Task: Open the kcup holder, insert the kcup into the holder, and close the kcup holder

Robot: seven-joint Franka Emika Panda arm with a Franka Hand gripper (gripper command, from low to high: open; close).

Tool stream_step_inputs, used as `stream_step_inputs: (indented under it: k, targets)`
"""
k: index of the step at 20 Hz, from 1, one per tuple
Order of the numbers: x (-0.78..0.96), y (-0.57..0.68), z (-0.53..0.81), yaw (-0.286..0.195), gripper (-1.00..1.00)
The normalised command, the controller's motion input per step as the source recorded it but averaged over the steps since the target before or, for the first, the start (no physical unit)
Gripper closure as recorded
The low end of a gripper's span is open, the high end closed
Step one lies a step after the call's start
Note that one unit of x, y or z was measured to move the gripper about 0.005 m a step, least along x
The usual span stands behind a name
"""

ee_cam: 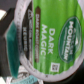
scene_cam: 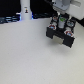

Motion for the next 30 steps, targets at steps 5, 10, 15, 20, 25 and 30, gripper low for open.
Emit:
stream_step_inputs:
  k: [5,10,15,20,25,30]
  targets:
    - [0.06,0.1,-0.13,0.026,1.0]
    - [0.08,0.14,0.01,0.048,-1.0]
    - [0.1,0.12,0.18,0.066,-1.0]
    - [0.15,0.04,0.34,0.09,-1.0]
    - [0.22,-0.15,0.57,0.101,-1.0]
    - [0.34,-0.33,0.52,0.101,-1.0]
